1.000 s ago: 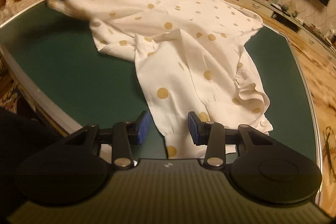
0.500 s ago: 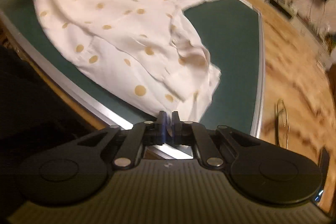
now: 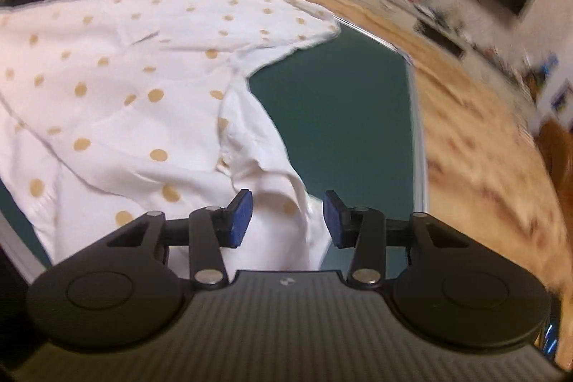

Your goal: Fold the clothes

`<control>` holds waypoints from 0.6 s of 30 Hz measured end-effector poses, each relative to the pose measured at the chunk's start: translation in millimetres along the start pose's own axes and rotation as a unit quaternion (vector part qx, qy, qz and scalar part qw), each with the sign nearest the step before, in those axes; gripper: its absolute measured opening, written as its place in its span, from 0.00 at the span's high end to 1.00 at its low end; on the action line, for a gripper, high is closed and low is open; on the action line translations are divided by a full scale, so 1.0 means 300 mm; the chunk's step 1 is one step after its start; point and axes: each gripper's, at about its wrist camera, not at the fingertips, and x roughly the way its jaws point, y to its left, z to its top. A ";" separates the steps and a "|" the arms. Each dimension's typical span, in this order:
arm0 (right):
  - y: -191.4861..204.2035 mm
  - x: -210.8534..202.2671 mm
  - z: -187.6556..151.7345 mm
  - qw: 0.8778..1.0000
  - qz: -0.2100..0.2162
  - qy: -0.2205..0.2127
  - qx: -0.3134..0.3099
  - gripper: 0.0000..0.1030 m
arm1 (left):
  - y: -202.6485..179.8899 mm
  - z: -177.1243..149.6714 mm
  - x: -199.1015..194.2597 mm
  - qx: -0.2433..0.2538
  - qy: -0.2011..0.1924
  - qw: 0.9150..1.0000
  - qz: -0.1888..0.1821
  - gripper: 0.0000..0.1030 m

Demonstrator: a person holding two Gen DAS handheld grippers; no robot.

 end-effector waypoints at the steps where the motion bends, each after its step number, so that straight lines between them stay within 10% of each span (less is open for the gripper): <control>1: 0.007 0.013 0.006 1.000 0.003 -0.002 -0.010 0.51 | 0.001 0.000 0.010 0.001 0.002 1.000 0.001 0.95; 4: 0.014 0.056 0.028 0.999 0.020 -0.002 -0.032 0.51 | 0.004 -0.006 0.031 0.002 0.004 1.000 0.003 0.95; 7: -0.059 0.051 0.053 0.996 0.081 -0.001 0.043 0.86 | 0.016 -0.013 0.044 -0.008 0.004 1.000 0.004 0.95; 9: -0.128 0.046 0.066 0.986 0.121 -0.002 0.112 0.90 | 0.026 -0.018 0.053 -0.013 0.006 1.000 0.004 0.95; 11: -0.254 0.057 0.038 0.953 0.159 0.002 0.259 0.90 | 0.034 -0.022 0.061 -0.017 0.009 1.000 0.004 0.95; 15: -0.464 0.149 -0.114 0.841 0.148 0.071 0.515 0.81 | 0.028 -0.032 0.064 -0.016 0.008 1.000 0.005 0.94; 18: -0.457 0.129 -0.154 0.856 0.121 0.068 0.498 0.80 | 0.027 -0.040 0.067 -0.016 0.010 1.000 0.007 0.93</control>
